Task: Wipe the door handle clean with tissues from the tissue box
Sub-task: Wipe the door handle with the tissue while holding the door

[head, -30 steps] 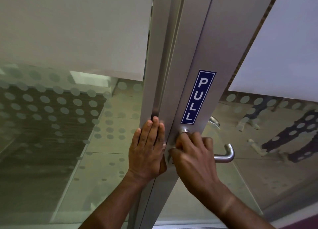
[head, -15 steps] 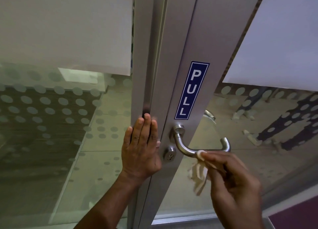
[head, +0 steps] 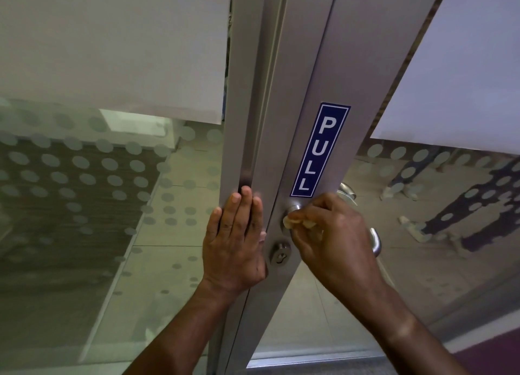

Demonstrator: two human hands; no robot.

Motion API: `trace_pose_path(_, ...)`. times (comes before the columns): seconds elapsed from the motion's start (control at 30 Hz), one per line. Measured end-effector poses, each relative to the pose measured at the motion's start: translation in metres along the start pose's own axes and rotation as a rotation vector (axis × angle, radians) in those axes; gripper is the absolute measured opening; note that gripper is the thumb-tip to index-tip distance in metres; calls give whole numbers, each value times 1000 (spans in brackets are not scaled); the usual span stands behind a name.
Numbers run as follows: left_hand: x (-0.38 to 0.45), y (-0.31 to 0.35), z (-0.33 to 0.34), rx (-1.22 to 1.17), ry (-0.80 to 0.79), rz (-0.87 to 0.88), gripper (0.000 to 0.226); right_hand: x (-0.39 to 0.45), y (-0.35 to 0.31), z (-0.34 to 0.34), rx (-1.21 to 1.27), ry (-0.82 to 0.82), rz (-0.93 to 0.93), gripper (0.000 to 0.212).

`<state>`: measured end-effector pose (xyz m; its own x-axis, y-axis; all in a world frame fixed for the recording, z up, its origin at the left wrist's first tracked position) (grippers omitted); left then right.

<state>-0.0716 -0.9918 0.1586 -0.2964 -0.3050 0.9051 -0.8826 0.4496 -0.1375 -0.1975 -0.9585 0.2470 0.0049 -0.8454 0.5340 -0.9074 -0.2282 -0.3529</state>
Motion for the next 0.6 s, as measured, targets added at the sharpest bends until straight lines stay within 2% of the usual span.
trace_pose_path(0.1,-1,0,0,13,-6,1,81,-6,-4,10,-59,-22,-29,18)
trace_pose_path(0.27,0,0,0,14,-18,5,84,-32,1,7,-72,-179,-96,12)
trace_pose_path(0.43,-1,-1,1,23,-14,3,82,-21,-10,11,-148,-82,-136,13)
trace_pose_path(0.5,-2,-2,1,32,-17,9,78,-18,-15,14,-168,-34,-183,14)
trace_pose_path(0.6,-4,-3,2,33,-8,20,79,-32,-12,9,-140,-47,-294,10)
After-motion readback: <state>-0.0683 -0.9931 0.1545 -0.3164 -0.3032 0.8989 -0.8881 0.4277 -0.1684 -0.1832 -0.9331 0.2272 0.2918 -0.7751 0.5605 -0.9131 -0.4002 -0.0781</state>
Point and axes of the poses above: each hand's wrist, its own x-axis towards the middle knuckle, its own z-axis out of the palm, y = z × x, the point moved 7 cm from there along x, towards the middle knuckle, and after that the axes turned 7 degrees about z, right-handed, at the moved point
